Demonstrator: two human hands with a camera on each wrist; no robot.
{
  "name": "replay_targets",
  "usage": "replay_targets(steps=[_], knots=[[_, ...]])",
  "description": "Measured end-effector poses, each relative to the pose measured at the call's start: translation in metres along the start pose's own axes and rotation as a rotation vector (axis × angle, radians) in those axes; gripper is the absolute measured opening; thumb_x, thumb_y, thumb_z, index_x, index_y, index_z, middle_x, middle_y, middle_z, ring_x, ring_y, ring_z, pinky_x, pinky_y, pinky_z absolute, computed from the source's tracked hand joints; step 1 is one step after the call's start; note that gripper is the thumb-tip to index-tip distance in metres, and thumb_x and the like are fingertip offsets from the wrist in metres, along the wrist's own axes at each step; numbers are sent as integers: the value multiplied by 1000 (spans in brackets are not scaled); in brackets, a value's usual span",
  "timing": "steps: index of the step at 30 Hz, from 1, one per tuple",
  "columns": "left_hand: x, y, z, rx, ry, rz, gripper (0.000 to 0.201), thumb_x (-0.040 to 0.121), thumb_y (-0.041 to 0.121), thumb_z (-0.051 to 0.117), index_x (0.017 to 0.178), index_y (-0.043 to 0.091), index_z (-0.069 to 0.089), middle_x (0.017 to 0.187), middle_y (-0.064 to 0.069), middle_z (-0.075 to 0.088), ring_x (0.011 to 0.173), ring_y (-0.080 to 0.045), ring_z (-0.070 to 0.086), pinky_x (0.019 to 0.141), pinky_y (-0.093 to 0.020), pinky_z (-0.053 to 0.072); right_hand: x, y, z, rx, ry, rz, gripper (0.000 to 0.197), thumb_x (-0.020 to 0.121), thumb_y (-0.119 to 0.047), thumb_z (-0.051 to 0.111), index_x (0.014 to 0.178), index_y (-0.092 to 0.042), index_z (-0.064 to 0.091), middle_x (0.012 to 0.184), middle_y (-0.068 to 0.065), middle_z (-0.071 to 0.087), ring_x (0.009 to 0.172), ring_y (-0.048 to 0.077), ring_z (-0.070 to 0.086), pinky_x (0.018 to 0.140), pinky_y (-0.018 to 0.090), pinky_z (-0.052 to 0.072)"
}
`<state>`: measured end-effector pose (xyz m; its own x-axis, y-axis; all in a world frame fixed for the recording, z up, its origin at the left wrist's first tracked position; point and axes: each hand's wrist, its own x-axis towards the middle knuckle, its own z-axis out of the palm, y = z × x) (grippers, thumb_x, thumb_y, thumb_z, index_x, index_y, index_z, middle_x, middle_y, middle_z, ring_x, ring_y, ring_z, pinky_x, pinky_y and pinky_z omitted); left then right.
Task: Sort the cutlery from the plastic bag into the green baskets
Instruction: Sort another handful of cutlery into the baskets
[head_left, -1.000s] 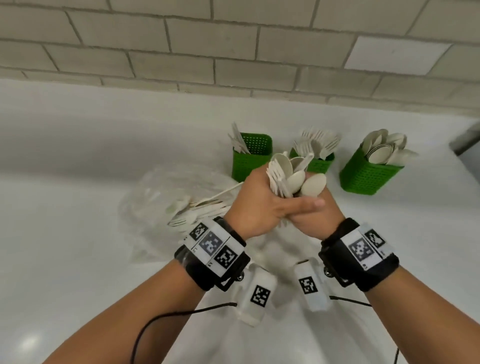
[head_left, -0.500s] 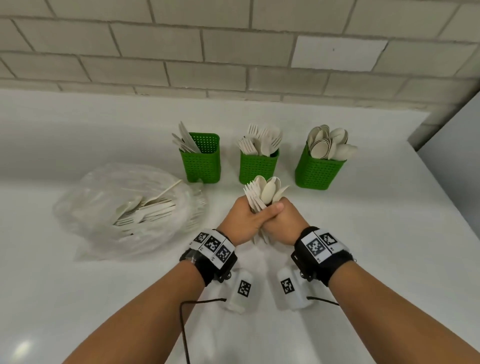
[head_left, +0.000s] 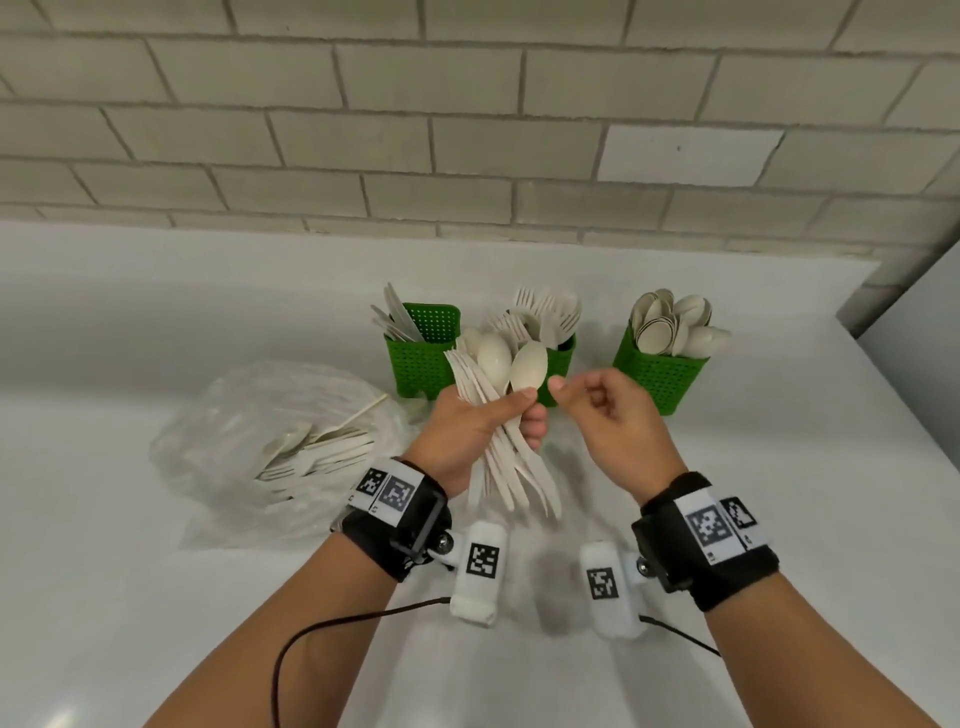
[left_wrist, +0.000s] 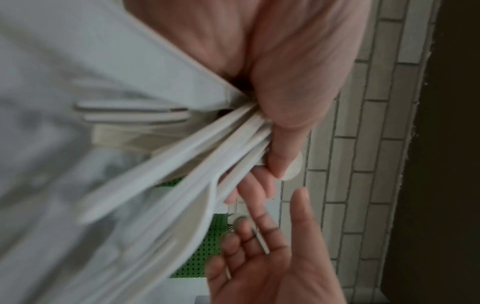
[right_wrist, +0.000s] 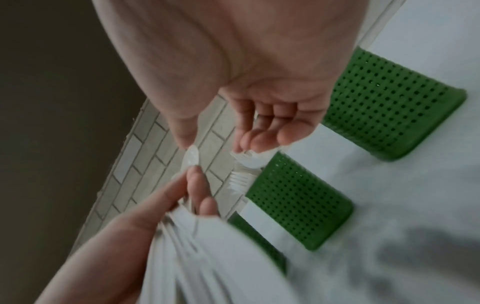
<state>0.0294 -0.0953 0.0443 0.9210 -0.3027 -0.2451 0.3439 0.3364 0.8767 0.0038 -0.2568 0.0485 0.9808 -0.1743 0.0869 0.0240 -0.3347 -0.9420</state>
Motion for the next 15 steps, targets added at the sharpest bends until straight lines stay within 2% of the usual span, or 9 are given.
replay_targets(steps=[2,4,6,8,10,13,15], knots=[[-4,3,1,57,-74,-6,10,88,4,67,94,-3,69,75,-14,71,59,-19,67,61,-33,60,4,-9,1,52,-37,-49,17,87,-29,71,82,-13,68,72,6,56,64,11,49,62,24,44],[-8,4,1,77,-128,-23,17,83,8,71,98,0,70,79,-15,72,62,-20,68,62,-34,60,5,-15,3,36,-68,-101,18,89,-22,69,77,-8,68,64,5,56,58,11,50,56,22,42],[-9,5,-1,30,-152,-65,23,81,14,71,99,0,70,85,-17,72,65,-23,68,61,-34,58,8,-19,4,47,-24,-107,13,92,-16,65,82,-8,68,67,1,64,57,7,60,55,18,46],[-11,7,-5,-19,-155,-86,15,87,12,66,96,0,68,87,-20,71,64,-24,66,60,-34,56,8,-22,3,121,33,-74,8,95,-12,59,90,-8,64,75,3,68,61,5,66,55,19,51],[-13,10,-10,-6,-149,-80,12,90,11,64,94,0,66,83,-17,70,57,-22,64,56,-33,56,7,-23,6,146,40,-77,7,96,-13,58,94,-8,62,79,6,69,63,9,67,56,22,52],[-15,10,-11,10,-186,-22,12,83,13,67,90,3,66,71,-11,63,51,-17,58,54,-33,55,4,-26,16,-73,20,-200,12,92,-21,65,89,-9,66,77,8,68,70,19,65,62,28,51],[-15,10,-12,-10,-161,15,10,83,12,68,85,2,65,65,-9,57,49,-15,54,54,-32,55,1,-30,20,-97,-21,-205,17,92,-25,66,86,-9,67,74,5,67,68,15,62,63,27,48]])
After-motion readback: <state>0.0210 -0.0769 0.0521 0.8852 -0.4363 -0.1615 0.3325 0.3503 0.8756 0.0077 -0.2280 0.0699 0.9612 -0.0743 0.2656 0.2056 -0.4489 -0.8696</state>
